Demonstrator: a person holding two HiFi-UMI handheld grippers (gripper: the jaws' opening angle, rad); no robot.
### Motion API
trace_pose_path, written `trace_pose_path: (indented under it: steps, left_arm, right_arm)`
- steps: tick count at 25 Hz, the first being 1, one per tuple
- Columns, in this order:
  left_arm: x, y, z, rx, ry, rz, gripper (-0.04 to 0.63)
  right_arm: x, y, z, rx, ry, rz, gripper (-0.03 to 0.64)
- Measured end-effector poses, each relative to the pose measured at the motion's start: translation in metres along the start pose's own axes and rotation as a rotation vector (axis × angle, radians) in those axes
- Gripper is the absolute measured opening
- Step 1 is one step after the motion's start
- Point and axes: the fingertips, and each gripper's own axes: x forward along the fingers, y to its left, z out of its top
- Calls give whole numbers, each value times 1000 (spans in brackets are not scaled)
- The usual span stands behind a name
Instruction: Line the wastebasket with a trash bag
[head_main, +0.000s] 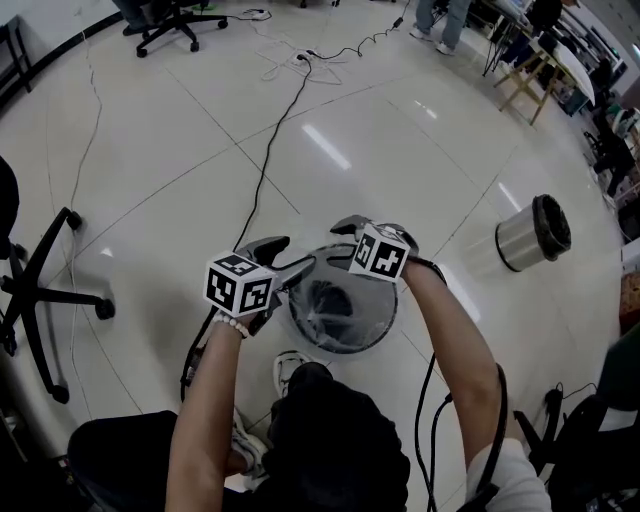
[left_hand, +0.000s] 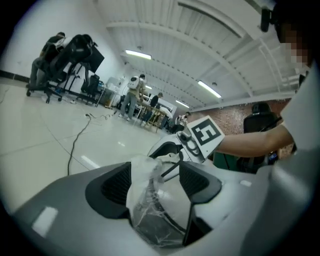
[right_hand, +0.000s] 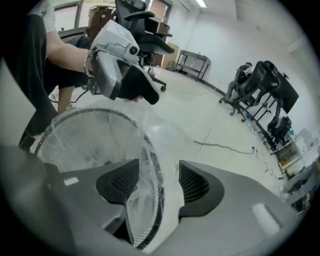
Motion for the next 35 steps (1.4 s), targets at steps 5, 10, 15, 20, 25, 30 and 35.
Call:
trace_pose_path:
  steps: [5,10,15,20,25,30,35]
  left_arm:
    - [7,-7,-62,-137,136,-113,290]
    - [2,-11,-70,-232,113,-192,291]
    - [-23,6,-31,-225,-63,-89,298]
    - [-60,9,-19,-262,-168,0,299]
    - [-91,4,-42,-300,-239,183,298]
    - [-114,-32,-42,-189,-273,284,279]
    - [-144,-88,-19,-47,-289,373,12]
  right_arm:
    - [10,6,-38,145,29,115,242]
    - [-2,5,-47,305,0,228,241]
    - [-49,-19,-40,405,-211,69,262]
    - [-104,-4,-57,483,-320,-103,279]
    - [-135,51,-74,507,-350,-248,276]
    - [-163,104,-79,589,-415,-335,129]
    - [-207,150,-82,706,-475,-476,2]
